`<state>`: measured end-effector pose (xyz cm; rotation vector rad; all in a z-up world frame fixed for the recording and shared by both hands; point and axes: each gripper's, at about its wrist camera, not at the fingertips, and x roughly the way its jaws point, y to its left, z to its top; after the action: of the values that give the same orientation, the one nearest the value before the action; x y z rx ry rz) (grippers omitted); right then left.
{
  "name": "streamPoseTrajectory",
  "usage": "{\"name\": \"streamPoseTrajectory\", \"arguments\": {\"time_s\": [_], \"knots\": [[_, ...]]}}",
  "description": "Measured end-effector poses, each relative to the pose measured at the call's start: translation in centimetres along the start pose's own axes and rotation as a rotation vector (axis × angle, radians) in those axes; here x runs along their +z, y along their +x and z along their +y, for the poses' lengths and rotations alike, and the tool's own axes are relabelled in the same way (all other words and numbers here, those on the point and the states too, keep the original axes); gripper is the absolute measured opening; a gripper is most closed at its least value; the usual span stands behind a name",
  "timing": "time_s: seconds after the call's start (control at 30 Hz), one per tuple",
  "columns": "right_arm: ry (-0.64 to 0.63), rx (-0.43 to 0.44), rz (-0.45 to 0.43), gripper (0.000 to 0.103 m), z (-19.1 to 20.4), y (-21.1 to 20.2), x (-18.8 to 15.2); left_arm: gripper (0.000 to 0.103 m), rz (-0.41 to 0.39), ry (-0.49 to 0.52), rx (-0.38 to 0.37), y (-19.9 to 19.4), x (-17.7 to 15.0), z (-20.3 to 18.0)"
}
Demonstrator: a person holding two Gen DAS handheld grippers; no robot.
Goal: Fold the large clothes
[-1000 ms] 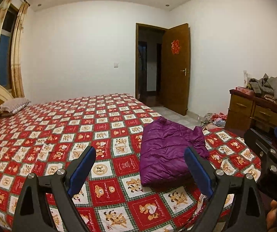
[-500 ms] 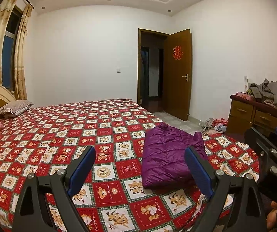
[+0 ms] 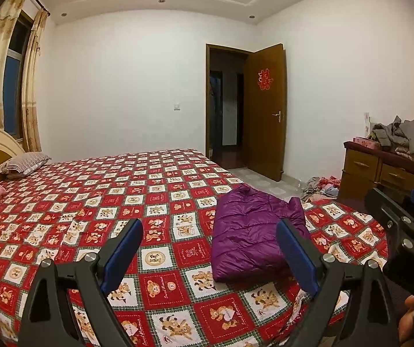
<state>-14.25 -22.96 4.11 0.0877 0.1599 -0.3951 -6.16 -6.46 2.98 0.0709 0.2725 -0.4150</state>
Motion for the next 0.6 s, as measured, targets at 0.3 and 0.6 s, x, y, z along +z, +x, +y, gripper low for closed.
{"name": "streamPoseTrajectory", "arguments": {"time_s": [0.3,0.6], "knots": [[0.003,0.004,0.001,0.103,-0.16,0.07,0.01,0.094,-0.011,-0.005,-0.001,-0.17,0.09,0.13],[0.004,0.005,0.001,0.103,-0.14,0.06,0.01,0.094,-0.018,0.003,0.001,-0.43,0.20,0.15]]}}
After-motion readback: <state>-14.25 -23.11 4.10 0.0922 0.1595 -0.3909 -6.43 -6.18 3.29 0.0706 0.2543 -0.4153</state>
